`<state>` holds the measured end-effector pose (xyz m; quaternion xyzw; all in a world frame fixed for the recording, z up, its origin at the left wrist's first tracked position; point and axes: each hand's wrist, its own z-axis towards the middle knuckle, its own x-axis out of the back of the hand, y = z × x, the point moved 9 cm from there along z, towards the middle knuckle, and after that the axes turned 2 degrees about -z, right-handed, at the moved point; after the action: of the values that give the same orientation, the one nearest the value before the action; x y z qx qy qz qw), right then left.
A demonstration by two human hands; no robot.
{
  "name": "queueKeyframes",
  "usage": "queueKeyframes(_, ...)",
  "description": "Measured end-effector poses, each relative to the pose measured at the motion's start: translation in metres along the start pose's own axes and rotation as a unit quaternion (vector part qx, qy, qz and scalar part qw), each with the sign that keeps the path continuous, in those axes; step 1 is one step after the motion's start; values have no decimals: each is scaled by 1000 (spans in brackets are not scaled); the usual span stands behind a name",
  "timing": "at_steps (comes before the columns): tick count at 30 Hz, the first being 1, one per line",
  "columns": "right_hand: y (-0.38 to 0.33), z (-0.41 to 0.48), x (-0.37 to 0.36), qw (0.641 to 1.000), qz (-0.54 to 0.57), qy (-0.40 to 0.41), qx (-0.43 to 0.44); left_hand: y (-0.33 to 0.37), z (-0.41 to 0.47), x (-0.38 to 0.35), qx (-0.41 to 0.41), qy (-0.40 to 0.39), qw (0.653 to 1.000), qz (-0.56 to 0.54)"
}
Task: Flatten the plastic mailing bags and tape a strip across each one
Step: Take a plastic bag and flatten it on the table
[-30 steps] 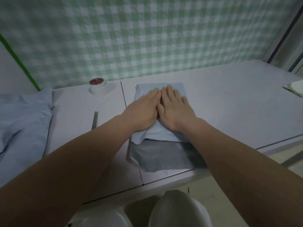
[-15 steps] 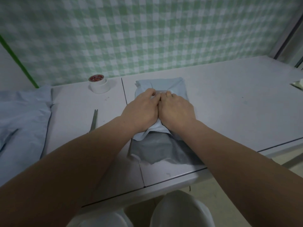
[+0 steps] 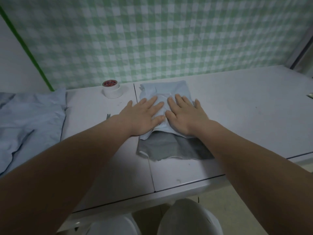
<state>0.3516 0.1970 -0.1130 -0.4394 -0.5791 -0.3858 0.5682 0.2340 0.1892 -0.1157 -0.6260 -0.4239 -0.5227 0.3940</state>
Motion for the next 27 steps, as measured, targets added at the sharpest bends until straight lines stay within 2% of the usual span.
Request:
queueKeyframes(3, 9, -10, -1, 1000, -1, -3, 0, 2, -15, 1, -36, -19, 999, 25)
queueKeyframes(6, 14, -25, 5, 1000, -11, 5, 3, 19, -36, 11, -134, 25, 990, 38)
queueKeyframes(9, -1, -47, 17, 997, -2, 32, 66, 37, -61, 14, -180, 37, 980, -76)
queueKeyframes(11, -13, -66, 21, 992, 45, 34, 109, 43, -76, 11, -185, 31, 975, -120)
queueKeyframes(16, -21, -105, 25, 987, 90, 25, 128, 45, -106, 10, -178, 3, 976, -123)
queueKeyframes(19, -22, -119, 22, 988, 108, -5, 106, 48, -121, 18, -185, 41, 976, -105)
queueKeyframes(22, -27, -130, 22, 987, 106, -10, 123, 50, -130, 25, -179, 88, 974, -103)
queueKeyframes(27, -17, -132, 21, 980, 165, -12, 108, 41, -136, 33, -135, 144, 961, -193)
